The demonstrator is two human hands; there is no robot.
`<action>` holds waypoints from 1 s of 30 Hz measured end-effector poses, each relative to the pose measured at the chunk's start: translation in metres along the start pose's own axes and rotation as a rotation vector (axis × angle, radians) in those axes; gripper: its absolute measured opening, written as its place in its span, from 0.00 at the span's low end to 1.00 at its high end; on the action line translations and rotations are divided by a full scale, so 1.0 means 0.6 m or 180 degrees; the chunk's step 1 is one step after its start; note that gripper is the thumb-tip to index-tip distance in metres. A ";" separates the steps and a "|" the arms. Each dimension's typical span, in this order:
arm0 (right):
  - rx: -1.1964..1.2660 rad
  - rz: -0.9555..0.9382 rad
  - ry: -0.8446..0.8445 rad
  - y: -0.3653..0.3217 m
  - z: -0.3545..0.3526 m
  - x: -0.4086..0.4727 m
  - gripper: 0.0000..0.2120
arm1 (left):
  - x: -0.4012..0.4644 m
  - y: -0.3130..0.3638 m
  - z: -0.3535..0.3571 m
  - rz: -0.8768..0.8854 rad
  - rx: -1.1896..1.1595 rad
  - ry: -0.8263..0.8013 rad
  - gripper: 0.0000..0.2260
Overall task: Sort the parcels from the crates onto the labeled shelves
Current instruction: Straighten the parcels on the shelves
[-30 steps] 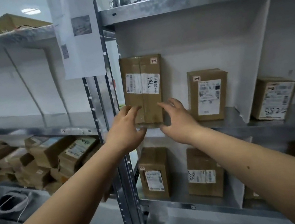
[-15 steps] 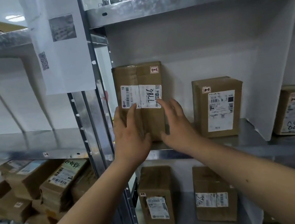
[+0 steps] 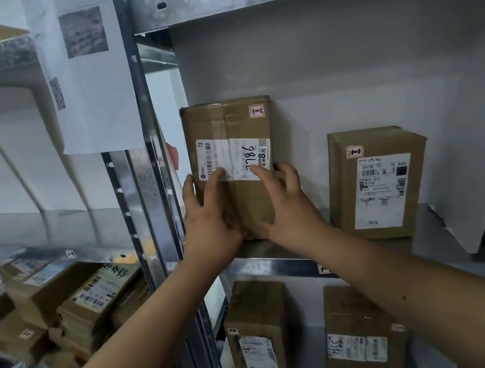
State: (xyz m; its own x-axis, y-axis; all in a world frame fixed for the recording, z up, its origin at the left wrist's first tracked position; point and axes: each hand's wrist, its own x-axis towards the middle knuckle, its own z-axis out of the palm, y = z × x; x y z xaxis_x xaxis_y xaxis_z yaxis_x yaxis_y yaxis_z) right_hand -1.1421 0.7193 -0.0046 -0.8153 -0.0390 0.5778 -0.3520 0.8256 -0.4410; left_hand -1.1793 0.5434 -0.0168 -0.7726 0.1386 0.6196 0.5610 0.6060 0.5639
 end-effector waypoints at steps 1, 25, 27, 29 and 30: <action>-0.0022 0.0023 -0.0003 0.003 0.001 0.002 0.51 | 0.002 -0.002 0.002 0.0018 0.0021 -0.0019 0.45; -0.0173 0.0044 0.0279 0.002 -0.006 -0.033 0.46 | -0.036 -0.004 0.020 0.0015 -0.0025 0.0226 0.41; -0.0279 0.0017 0.0360 -0.003 -0.013 -0.063 0.45 | -0.064 -0.001 0.022 0.0136 -0.0033 0.0166 0.40; -0.0384 0.0044 0.0399 -0.005 -0.020 -0.096 0.44 | -0.088 0.006 0.026 0.0276 0.0017 0.0049 0.39; -0.0393 0.0118 0.0409 -0.005 -0.024 -0.115 0.43 | -0.098 0.010 0.030 0.0370 0.0064 -0.0034 0.39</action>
State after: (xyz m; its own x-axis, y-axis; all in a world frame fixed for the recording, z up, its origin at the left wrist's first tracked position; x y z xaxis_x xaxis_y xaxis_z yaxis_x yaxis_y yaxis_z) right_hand -1.0782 0.7276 -0.0328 -0.7583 0.0584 0.6492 -0.2574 0.8882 -0.3805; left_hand -1.1357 0.5529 -0.0594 -0.7058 0.2171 0.6743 0.6410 0.6009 0.4775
